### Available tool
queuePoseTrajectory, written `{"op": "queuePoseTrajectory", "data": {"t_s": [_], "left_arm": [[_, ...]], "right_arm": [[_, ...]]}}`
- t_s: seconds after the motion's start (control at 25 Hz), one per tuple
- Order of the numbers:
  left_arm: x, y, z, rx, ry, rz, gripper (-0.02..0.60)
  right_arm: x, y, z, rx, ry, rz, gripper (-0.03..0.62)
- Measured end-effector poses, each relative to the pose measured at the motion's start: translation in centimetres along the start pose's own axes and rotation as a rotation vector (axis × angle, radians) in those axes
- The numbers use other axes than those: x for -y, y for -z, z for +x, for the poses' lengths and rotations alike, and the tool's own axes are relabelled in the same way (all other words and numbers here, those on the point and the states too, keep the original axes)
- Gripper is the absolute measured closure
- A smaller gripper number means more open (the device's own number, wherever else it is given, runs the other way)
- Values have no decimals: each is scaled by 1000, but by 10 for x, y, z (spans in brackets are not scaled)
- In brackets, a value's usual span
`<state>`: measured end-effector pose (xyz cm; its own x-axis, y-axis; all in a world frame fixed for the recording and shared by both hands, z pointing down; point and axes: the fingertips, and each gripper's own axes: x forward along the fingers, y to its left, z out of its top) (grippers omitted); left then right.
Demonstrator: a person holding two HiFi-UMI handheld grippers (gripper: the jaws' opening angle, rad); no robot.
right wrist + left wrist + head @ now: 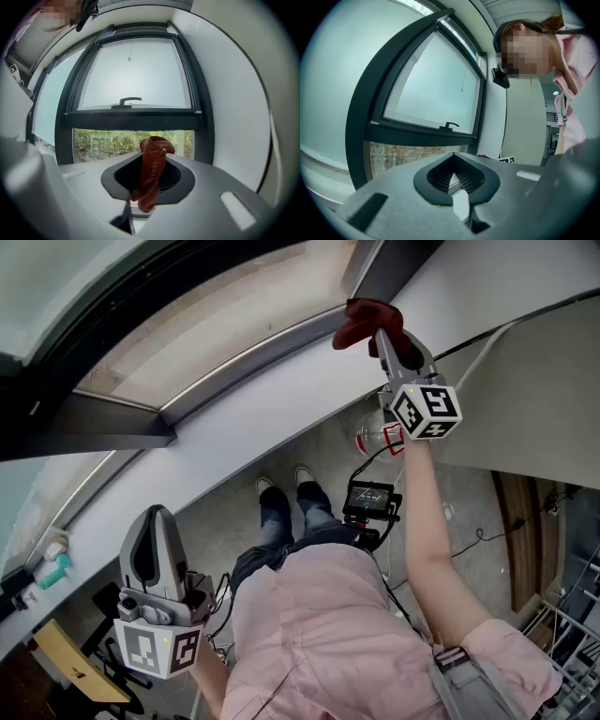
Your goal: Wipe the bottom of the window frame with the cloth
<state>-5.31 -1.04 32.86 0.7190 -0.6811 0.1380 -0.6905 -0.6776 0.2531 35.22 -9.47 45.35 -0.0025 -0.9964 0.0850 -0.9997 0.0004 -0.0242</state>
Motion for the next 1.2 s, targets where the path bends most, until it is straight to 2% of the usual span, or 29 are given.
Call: {"op": "queuePoseTrajectory", "data": {"t_s": [0.16,0.32,0.36,0.44,0.52,0.64,0.76,0.96,1.08,1.2], "left_arm": [[-10,-1,-9,7,19,-1,584],[-32,-1,-19,12,36,9,584],[-36,0,-21,9,43,8,584],[-42,2,-23,-3,61,6,585],[-43,2,-25,-14,82,6,584],[-45,-5,-31,-8,96,27,584],[-60,-9,-38,17,50,45,584],[-85,-14,-29,37,-42,76,584],[-88,-30,-15,100,-59,113,584],[-78,-52,-4,157,-50,118,584]], "right_arm": [[53,-7,-41,8,177,-30,530],[95,8,-66,42,401,44,533],[97,12,-65,54,436,73,533],[85,20,-48,77,452,125,534],[60,30,-18,63,422,135,533],[29,51,18,-15,379,125,534],[6,42,15,-51,295,83,534],[-72,-31,-44,-85,77,2,534],[-141,-94,-54,-22,-70,-132,534],[-210,-144,-45,33,-212,-179,533]]}}
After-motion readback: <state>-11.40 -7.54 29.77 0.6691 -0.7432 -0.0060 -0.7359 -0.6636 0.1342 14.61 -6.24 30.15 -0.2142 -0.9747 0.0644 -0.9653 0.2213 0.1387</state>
